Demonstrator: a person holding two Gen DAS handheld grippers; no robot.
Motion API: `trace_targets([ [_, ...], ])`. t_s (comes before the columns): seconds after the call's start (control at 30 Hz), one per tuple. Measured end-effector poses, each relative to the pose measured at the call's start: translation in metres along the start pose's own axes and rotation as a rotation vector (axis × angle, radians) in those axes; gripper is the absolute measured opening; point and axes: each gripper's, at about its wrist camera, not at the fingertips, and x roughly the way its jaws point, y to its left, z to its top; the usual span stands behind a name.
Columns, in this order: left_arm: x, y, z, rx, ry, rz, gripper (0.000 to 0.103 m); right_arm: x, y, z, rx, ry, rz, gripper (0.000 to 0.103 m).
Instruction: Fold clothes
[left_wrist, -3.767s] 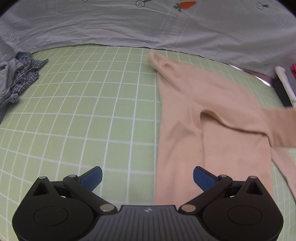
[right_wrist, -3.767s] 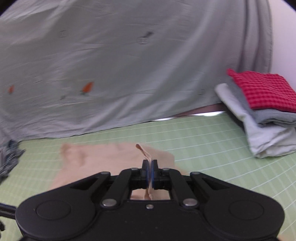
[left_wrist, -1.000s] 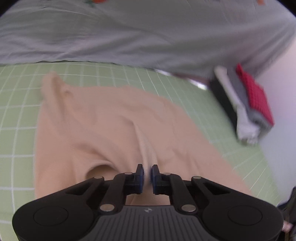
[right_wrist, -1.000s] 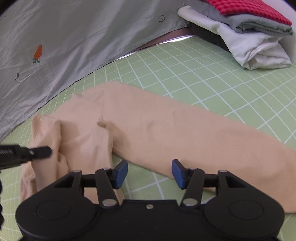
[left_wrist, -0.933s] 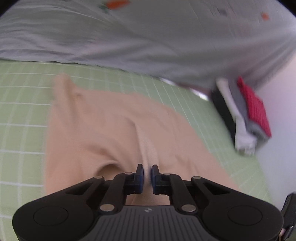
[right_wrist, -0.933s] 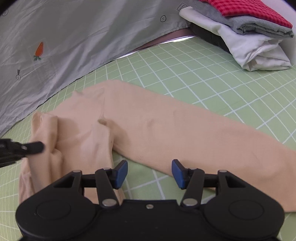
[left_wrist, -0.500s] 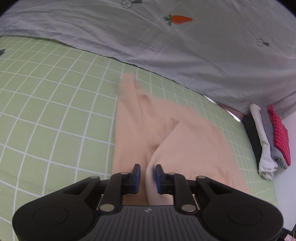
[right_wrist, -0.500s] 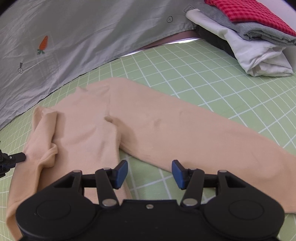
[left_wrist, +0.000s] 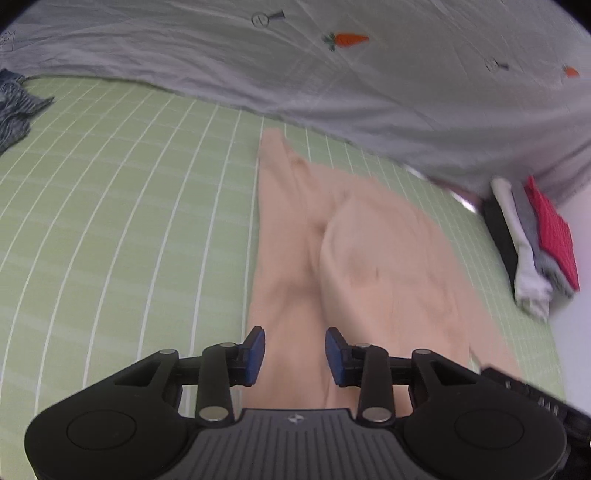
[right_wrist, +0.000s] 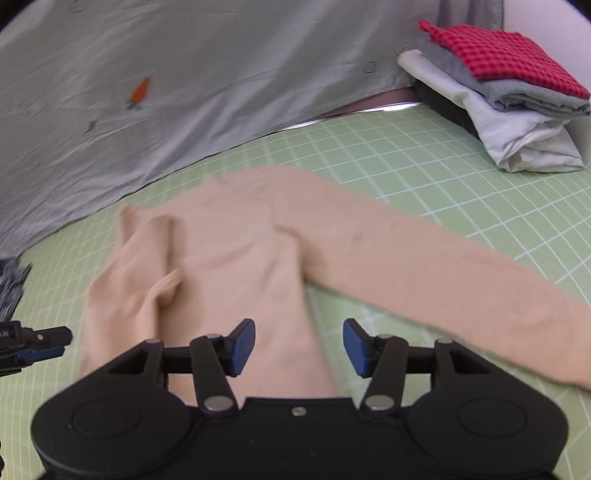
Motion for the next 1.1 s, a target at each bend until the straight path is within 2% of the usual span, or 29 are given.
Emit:
trace_targets([
  [0.13, -0.007, -0.006, -0.04, 0.066, 0.102, -0.03, 0.036, -0.013, 0.017, -0.022, -0.013, 0.033, 0.056, 0.054],
  [0.23, -0.011, -0.013, -0.061, 0.099, 0.151, -0.071, 0.036, -0.021, 0.035, -0.038, -0.05, 0.06, 0.091, 0.054],
  [0.33, -0.012, -0.017, -0.075, 0.12, 0.163, -0.044, 0.036, -0.026, 0.051, -0.053, -0.073, 0.083, 0.135, 0.053],
  [0.47, -0.009, -0.016, -0.082, 0.103, 0.131, -0.008, 0.036, -0.021, 0.066, -0.068, -0.091, 0.122, 0.178, 0.053],
  [0.67, -0.015, -0.014, -0.08, 0.082, 0.072, 0.051, 0.036, -0.009, 0.079, -0.082, -0.112, 0.165, 0.227, 0.033],
  [0.73, -0.014, -0.01, -0.083, 0.077, 0.069, 0.047, 0.036, -0.006, 0.08, -0.086, -0.128, 0.181, 0.23, 0.019],
  [0.8, -0.014, -0.008, -0.085, 0.09, 0.065, 0.045, 0.034, -0.005, 0.078, -0.089, -0.125, 0.197, 0.242, 0.011],
  [0.83, -0.012, -0.012, -0.084, 0.098, 0.066, 0.051, 0.032, -0.004, 0.078, -0.091, -0.123, 0.205, 0.248, 0.003],
  [0.87, -0.012, -0.012, -0.084, 0.087, 0.066, 0.058, 0.022, -0.004, 0.077, -0.092, -0.123, 0.21, 0.254, 0.002],
  [0.9, -0.012, -0.011, -0.083, 0.076, 0.066, 0.064, 0.006, -0.005, 0.076, -0.092, -0.123, 0.21, 0.259, 0.002],
  [0.93, -0.013, -0.01, -0.082, 0.056, 0.065, 0.062, 0.002, -0.006, 0.075, -0.091, -0.123, 0.21, 0.264, 0.002],
  [1.1, -0.04, -0.012, -0.08, 0.041, 0.016, 0.04, 0.0, -0.019, 0.073, -0.081, -0.129, 0.183, 0.302, 0.002],
])
